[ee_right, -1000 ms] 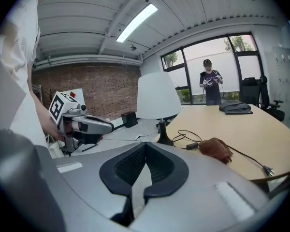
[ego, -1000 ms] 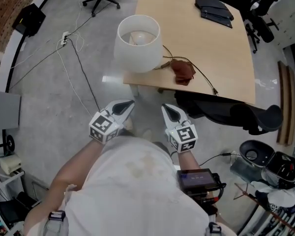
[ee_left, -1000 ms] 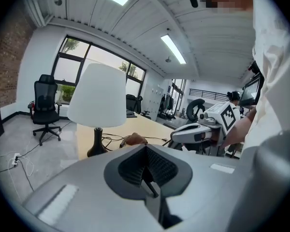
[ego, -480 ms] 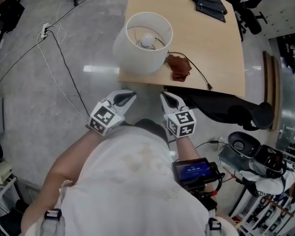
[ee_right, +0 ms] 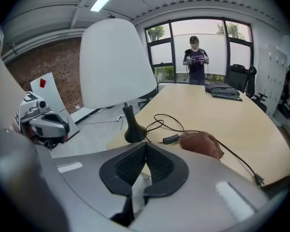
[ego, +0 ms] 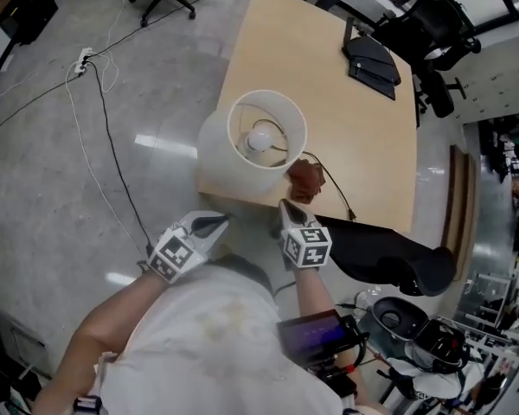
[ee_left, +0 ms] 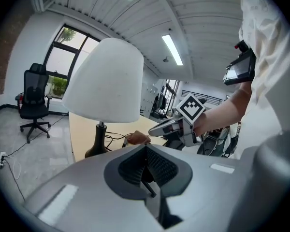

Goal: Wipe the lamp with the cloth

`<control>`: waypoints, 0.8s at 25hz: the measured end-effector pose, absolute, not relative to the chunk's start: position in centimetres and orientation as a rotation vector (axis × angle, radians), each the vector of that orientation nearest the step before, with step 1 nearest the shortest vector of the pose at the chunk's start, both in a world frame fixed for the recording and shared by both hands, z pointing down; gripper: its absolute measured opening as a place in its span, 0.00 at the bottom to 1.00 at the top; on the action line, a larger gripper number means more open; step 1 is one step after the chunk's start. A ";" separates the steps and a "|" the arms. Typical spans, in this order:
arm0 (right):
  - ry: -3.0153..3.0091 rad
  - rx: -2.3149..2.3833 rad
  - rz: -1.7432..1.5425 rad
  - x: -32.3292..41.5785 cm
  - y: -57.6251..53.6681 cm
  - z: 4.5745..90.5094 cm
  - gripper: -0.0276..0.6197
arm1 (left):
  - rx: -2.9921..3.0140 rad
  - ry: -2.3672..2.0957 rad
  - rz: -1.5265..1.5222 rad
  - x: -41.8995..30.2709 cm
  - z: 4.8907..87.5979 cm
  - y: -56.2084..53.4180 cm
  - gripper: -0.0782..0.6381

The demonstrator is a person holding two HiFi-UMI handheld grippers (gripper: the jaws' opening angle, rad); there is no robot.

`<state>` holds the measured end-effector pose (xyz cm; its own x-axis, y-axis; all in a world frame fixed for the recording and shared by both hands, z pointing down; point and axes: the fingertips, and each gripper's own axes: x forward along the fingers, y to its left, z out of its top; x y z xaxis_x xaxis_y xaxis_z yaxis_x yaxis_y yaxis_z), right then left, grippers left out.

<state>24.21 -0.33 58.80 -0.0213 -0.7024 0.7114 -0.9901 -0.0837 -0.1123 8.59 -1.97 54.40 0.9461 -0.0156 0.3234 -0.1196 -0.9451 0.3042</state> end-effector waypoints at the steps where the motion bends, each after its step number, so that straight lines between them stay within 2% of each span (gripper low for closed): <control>1: -1.750 1.823 0.890 25.5 -1.1 59.4 0.06 | 2.776 -0.103 0.458 9.3 54.7 -2.3 0.11; 9: -1.649 1.797 0.825 30.4 -3.7 60.2 0.07 | 2.748 -0.191 0.479 8.9 54.4 -2.0 0.11; 14: -1.566 1.774 0.822 35.2 -4.9 62.3 0.24 | 2.732 -0.232 0.535 10.2 54.2 -1.0 0.11; 18: -1.497 1.690 0.824 37.4 -5.0 65.2 0.44 | 2.738 -0.282 0.570 9.9 53.7 -0.8 0.11; 20: -1.470 1.659 0.850 38.2 -4.8 66.9 0.49 | 2.733 -0.320 0.581 9.5 53.9 -1.1 0.11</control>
<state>38.19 -4.77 66.85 0.1204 -0.4954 0.8603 -0.9927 -0.0603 0.1042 9.45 -1.08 53.86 0.8917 -0.1488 0.4276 -0.2822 -0.9212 0.2679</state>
